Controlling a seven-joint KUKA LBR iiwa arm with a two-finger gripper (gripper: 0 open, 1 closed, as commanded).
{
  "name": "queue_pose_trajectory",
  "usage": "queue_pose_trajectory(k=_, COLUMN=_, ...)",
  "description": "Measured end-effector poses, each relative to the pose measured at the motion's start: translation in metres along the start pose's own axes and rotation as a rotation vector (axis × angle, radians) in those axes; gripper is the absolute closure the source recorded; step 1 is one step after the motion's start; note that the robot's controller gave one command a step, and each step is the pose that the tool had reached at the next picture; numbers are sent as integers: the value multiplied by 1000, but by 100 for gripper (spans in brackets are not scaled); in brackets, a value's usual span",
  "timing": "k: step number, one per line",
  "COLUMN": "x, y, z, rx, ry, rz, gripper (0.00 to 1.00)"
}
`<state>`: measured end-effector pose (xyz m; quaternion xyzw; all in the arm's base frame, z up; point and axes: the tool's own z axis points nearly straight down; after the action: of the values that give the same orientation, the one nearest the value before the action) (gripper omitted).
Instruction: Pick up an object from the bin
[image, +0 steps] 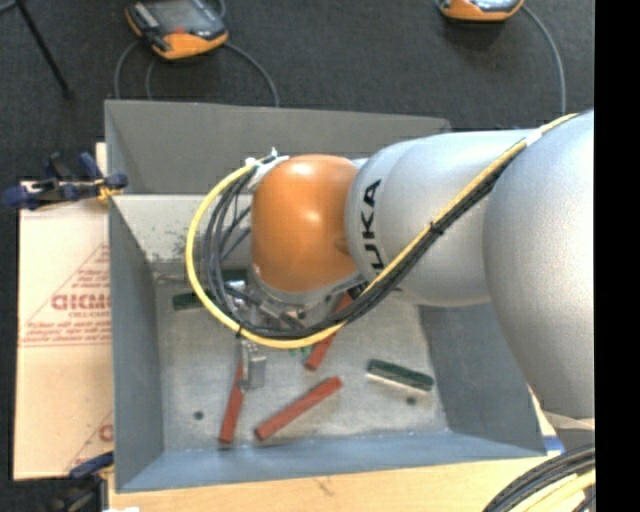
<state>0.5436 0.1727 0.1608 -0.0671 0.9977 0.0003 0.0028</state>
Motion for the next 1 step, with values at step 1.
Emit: queue_pose_trajectory(k=1, x=-76, y=-14, z=3, rx=0, ry=0, rz=-357, gripper=0)
